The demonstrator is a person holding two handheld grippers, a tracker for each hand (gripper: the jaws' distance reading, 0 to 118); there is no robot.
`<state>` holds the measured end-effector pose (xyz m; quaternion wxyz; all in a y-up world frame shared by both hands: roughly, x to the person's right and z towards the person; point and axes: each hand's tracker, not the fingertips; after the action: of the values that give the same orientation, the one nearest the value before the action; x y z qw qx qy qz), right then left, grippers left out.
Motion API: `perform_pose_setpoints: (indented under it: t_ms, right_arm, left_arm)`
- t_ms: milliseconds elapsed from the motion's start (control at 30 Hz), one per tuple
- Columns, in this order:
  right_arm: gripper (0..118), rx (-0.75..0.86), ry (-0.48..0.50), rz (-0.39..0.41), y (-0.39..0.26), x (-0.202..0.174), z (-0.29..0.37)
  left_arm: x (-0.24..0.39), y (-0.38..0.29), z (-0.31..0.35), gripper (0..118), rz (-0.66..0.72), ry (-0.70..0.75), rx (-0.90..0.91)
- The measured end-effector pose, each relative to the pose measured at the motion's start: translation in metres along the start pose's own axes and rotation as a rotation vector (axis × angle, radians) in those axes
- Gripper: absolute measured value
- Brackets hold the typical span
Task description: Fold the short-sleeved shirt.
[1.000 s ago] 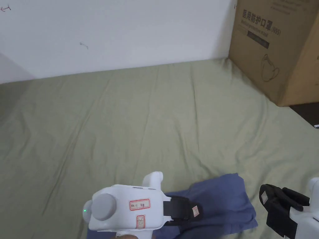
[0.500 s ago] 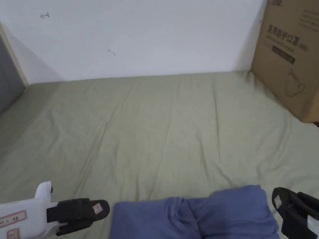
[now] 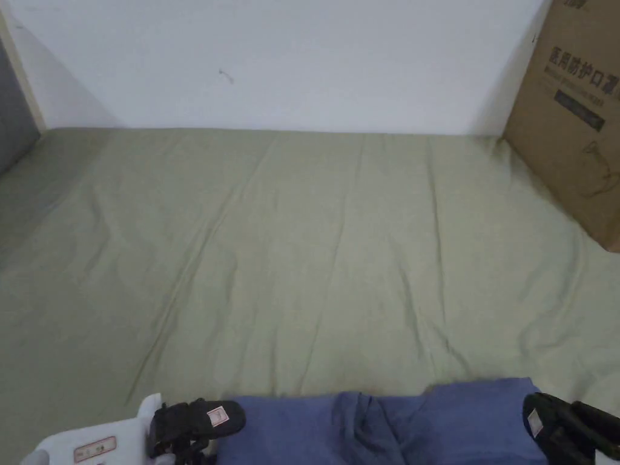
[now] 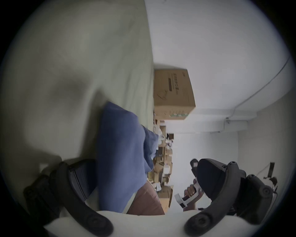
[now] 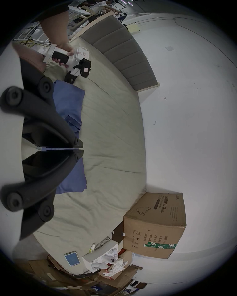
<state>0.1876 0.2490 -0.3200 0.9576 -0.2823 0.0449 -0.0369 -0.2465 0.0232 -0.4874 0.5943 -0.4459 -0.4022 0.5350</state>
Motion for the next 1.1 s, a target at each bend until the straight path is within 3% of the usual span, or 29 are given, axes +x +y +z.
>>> perform_pose_setpoints:
  t_ms: [133,167,200,233,267,300,333,367,400,633,733,833,867,933,1100]
  right_arm:
    - [2,-0.031,0.012,0.011,-0.001,-0.008,-0.012]
    - [2,-0.044,0.019,0.019,-0.001,-0.011,-0.014]
    - [2,-0.045,0.021,0.022,-0.002,-0.012,-0.015]
    - [2,-0.048,0.027,0.026,-0.003,-0.013,-0.015]
    - [2,-0.049,0.033,0.031,-0.003,-0.014,-0.015]
    - [2,-0.051,0.035,0.036,-0.004,-0.014,-0.015]
    - [2,-0.055,0.033,0.041,-0.005,-0.015,-0.014]
    - [2,-0.059,0.031,0.046,-0.005,-0.015,-0.013]
    - [2,-0.061,0.030,0.048,-0.005,-0.015,-0.013]
    - [2,-0.035,0.043,0.024,-0.001,-0.008,-0.002]
    - [2,-0.016,0.059,-0.004,-0.002,-0.002,0.003]
    - [2,-0.021,0.068,-0.015,-0.009,0.004,0.002]
    - [2,-0.031,0.062,-0.021,-0.012,0.006,0.001]
    - [2,-0.054,0.061,-0.049,-0.017,0.012,0.001]
    - [2,-0.059,0.060,-0.106,-0.023,0.027,0.012]
  left_arm:
    - [-0.002,0.005,-0.029,116,-0.028,0.034,-0.022]
    - [-0.004,0.004,-0.031,108,-0.037,0.041,-0.016]
    - [-0.005,0.005,-0.030,69,-0.055,0.071,0.002]
    - [-0.008,0.005,-0.028,15,-0.078,0.143,0.033]
    - [-0.015,0.004,-0.030,7,-0.090,0.320,0.051]
    - [-0.025,0.000,-0.033,7,-0.101,0.470,0.062]
    - [-0.017,-0.001,-0.026,7,-0.011,0.192,0.096]
    - [-0.008,0.000,-0.030,7,-0.039,0.222,0.092]
    - [-0.003,-0.001,-0.034,7,-0.100,0.346,0.047]
    - [0.059,-0.010,0.002,7,-0.221,0.449,0.063]
    - [0.099,-0.008,0.044,7,-0.299,0.680,0.113]
    - [0.147,-0.025,0.049,8,-0.466,1.086,0.138]
    - [0.160,-0.032,0.046,8,-0.520,1.155,0.132]
    - [0.177,-0.040,0.037,8,-0.519,1.069,0.121]
    - [0.176,-0.031,-0.043,8,-0.353,0.813,0.082]
